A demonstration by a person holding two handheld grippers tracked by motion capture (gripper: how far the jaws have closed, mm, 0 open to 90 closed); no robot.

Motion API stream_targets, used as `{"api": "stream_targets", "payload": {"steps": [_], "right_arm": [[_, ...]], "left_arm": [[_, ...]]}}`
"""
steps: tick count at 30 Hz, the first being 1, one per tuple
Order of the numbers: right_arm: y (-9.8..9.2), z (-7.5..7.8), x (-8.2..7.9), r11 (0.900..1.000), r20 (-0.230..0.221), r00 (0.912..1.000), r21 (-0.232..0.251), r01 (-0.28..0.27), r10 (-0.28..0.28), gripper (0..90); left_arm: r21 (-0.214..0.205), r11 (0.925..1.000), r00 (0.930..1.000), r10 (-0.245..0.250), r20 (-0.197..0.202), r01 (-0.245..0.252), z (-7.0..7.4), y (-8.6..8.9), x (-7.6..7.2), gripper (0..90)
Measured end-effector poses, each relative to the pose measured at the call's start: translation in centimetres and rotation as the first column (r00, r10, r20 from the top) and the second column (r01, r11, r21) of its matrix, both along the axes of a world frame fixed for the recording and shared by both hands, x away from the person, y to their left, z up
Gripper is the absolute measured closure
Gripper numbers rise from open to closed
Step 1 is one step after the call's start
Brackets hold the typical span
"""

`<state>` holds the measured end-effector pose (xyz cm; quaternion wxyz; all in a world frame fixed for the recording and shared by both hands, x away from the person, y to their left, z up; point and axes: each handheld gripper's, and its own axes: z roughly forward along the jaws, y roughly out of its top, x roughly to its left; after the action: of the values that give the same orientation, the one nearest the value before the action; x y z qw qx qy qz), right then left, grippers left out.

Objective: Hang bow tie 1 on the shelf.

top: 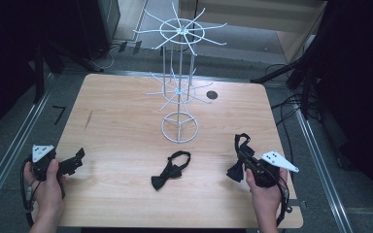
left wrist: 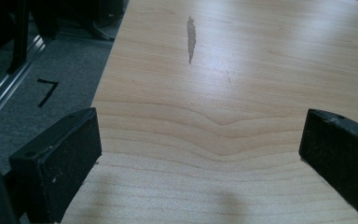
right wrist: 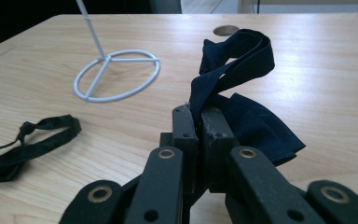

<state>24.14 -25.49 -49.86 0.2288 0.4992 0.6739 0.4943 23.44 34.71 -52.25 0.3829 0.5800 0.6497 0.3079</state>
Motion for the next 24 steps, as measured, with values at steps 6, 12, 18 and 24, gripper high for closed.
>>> {"api": "stream_targets", "payload": {"steps": [6,12,18,24], "right_arm": [[1.2,1.1,-0.2,0.9995,0.028,0.9992,-0.016,-0.026,0.027,87.3],[1.9,2.2,-0.1,0.9988,0.06,0.9973,-0.026,-0.041,0.042,87.4],[2.2,3.1,0.1,0.9988,0.079,0.9958,-0.021,-0.045,0.046,87.3],[2.8,3.8,0.4,0.9984,0.1,0.9934,-0.018,-0.054,0.056,87.3]], "left_arm": [[0.0,1.0,1.0,0.0,0.002,0.0,0.0,0.0,0.0,0.0],[0.001,1.0,1.0,0.0,0.002,0.0,0.0,0.0,0.0,0.0],[0.002,1.0,1.0,-0.002,0.002,0.002,0.0,0.0,0.0,0.0],[0.0,1.0,1.0,-0.002,0.0,0.002,0.0,0.0,0.0,0.0]]}}
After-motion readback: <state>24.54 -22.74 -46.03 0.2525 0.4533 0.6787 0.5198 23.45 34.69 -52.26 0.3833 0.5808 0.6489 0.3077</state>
